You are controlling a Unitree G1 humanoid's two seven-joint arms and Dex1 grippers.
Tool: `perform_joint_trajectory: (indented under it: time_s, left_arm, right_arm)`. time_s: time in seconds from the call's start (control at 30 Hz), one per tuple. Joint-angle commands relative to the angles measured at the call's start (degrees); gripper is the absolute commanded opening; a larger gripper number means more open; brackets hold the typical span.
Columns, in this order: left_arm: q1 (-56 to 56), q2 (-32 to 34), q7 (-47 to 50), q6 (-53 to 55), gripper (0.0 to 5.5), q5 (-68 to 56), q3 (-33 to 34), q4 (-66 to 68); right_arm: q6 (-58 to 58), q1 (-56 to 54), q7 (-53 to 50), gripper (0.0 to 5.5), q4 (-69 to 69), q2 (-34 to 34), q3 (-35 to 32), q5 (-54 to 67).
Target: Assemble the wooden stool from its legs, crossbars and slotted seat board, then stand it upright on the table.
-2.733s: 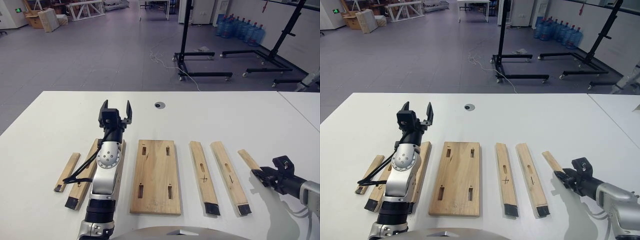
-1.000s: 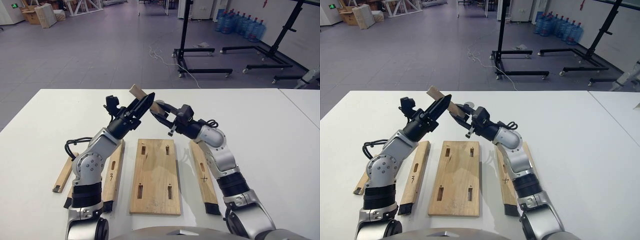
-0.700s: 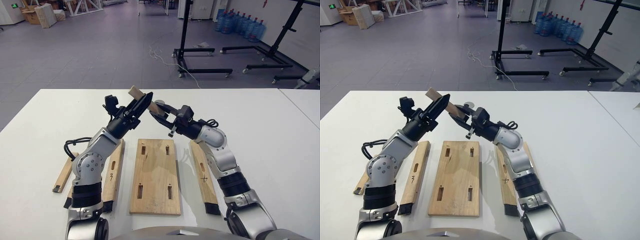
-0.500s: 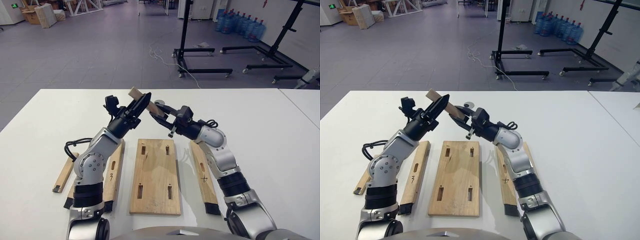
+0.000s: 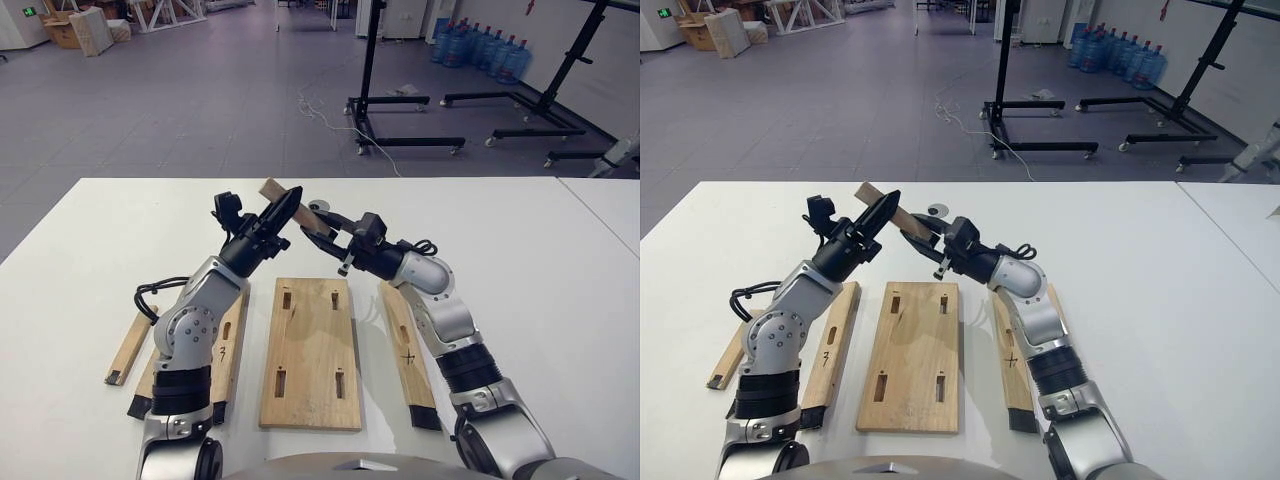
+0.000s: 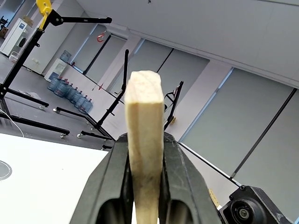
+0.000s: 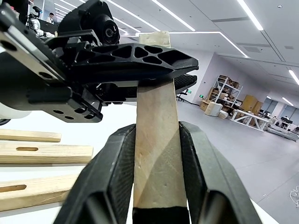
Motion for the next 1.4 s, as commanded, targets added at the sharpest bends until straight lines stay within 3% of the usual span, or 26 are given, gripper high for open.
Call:
perform_joint_trajectory:
  time_s: [0.03,0.13,0.2,0.47,0.77,1.13,1.4]
  left_arm:
    - [0.86,0.16,-1.74,-1.86,0.41,1.44,-0.4,0.94]
    - [0.8,0.19,-2.25,-3.89,0.41,2.47,0.02,1.08]
    - [0.33,0.4,-1.97,-5.41,0.38,3.23,0.97,1.71]
    - [1.74,4.8,4.0,-11.46,0.39,6.89,9.77,0.06]
    - [27.66,15.86,6.35,-5.4,0.38,11.47,13.13,-23.53]
    - [37.52,19.89,7.49,-2.57,0.38,10.99,20.97,-22.94]
    - [39.56,17.7,7.42,-4.64,0.38,13.0,19.28,-20.63]
  right_arm:
    - [-0.49,-1.8,-0.39,1.29,1.02,-0.76,-0.78,-0.7]
    - [0.15,-2.27,-1.04,1.29,1.54,-0.71,-1.29,-0.82]
    - [0.88,-2.36,-0.41,1.9,1.48,-0.9,-1.53,-0.11]
    - [4.39,-1.81,-4.08,3.29,-0.19,-1.56,-4.68,0.9]
    - [10.03,3.56,-22.28,3.33,-2.41,0.58,-8.36,-6.39]
    - [12.53,7.19,-29.55,3.33,-6.38,2.75,-8.9,-7.89]
    - [13.73,8.61,-30.28,3.33,-8.39,3.4,-8.22,-8.1]
